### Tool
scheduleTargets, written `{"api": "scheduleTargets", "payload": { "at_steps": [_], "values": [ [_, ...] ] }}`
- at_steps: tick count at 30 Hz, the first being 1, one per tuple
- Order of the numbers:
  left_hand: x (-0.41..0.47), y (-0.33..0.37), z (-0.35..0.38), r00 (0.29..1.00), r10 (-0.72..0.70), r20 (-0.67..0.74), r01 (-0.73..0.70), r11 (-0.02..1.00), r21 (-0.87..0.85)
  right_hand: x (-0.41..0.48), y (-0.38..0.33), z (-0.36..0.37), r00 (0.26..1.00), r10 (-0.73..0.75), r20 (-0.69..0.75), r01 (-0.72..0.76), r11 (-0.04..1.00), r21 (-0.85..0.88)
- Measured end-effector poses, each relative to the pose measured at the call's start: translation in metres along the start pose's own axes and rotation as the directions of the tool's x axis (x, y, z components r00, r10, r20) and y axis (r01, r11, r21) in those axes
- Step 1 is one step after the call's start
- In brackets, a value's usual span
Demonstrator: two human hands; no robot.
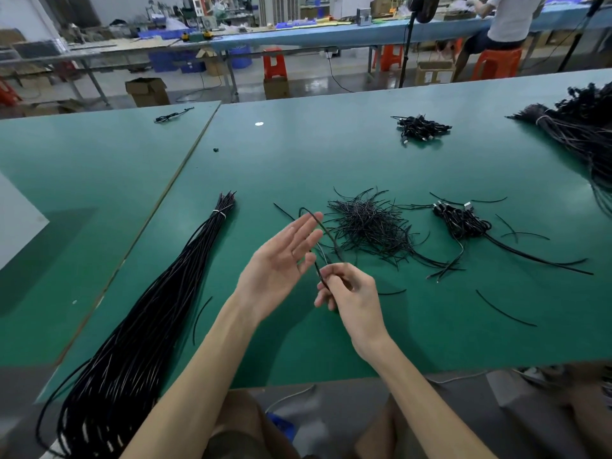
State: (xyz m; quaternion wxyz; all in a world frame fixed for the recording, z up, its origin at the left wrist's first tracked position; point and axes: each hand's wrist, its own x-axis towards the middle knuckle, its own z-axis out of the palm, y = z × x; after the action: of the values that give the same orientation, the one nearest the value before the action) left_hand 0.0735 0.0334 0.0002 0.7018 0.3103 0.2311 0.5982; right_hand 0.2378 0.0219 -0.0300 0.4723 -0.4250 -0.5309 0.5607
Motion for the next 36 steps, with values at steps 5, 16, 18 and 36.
{"api": "scheduleTargets", "payload": {
  "at_steps": [5,16,18,36],
  "values": [
    [0.009,-0.007,-0.021,0.988,0.106,-0.113,-0.105,0.994,0.012,-0.001,0.001,-0.001,1.0,0.004,0.013,-0.004,0.999,-0.033],
    [0.018,-0.013,-0.035,0.754,0.444,-0.484,-0.124,0.82,0.559,-0.004,-0.003,-0.002,0.999,0.02,0.04,-0.02,1.0,0.013],
    [0.017,-0.017,-0.035,0.662,0.595,-0.456,-0.086,0.665,0.742,-0.003,-0.002,-0.003,1.0,0.022,0.008,-0.023,0.998,0.056],
    [0.007,-0.016,-0.036,0.53,0.556,-0.64,-0.034,0.769,0.639,0.003,-0.01,-0.012,0.985,0.172,0.02,-0.143,0.747,0.649]
  ]
}}
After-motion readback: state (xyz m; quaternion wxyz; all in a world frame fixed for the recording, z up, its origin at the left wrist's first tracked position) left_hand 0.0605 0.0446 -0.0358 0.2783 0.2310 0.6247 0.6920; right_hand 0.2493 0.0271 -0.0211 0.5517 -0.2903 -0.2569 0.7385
